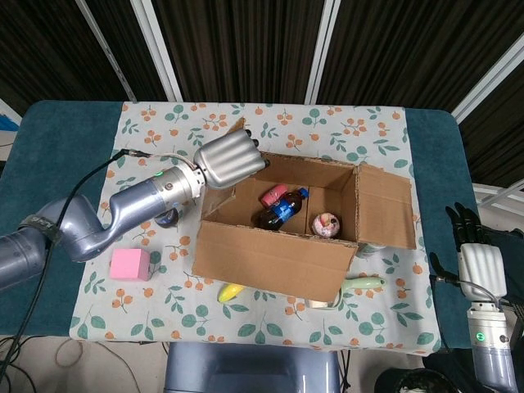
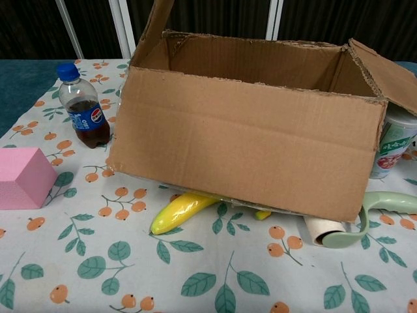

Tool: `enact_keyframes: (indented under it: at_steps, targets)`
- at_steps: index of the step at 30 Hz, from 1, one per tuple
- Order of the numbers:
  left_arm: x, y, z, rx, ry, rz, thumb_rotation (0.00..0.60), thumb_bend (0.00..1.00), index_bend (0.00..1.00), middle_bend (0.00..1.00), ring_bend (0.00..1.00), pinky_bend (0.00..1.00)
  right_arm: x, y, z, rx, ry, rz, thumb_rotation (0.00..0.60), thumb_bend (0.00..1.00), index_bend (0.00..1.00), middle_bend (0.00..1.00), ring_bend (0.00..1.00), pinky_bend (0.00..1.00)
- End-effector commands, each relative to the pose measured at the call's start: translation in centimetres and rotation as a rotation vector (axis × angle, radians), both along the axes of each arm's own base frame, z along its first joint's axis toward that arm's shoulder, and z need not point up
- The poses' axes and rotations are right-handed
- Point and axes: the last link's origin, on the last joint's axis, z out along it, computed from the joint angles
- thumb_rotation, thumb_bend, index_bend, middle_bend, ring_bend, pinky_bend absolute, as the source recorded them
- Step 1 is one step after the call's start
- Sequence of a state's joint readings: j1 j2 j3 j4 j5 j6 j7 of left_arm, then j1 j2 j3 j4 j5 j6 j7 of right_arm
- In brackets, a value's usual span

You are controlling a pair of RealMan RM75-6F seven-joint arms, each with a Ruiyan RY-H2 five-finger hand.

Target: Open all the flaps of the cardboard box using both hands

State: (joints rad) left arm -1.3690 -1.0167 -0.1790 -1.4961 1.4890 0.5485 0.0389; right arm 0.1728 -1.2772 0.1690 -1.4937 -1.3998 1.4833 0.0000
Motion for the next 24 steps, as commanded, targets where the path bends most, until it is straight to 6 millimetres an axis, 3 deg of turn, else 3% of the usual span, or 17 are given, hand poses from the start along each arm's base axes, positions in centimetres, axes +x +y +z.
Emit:
enact_keyframes:
  at_steps: [1,15,24]
  targets:
    - [-1.5,-0.5,1.6,0.020,-0.007,0.019,0.600,0.99,0.52,0.60,0.48,0.50,0.0,0.0,0.0,-0.001,0.002,0.000,0.600,0.40,0.00,0.00,0.01,0.23]
    - [-7.5,-2.0,8.0,0.125,0.002,0.109,0.600,0.99,0.51,0.59,0.47,0.50,0.1,0.1,-0.1,0.003,0.011,0.008,0.600,0.40,0.00,0.00,0.01,0.23]
    - [-12.6,-3.1,10.1,0.155,-0.035,0.226,0.600,0.98,0.51,0.58,0.47,0.50,0.1,0.2,-0.1,0.002,0.012,0.005,0.600,0.40,0.00,0.00,0.02,0.23]
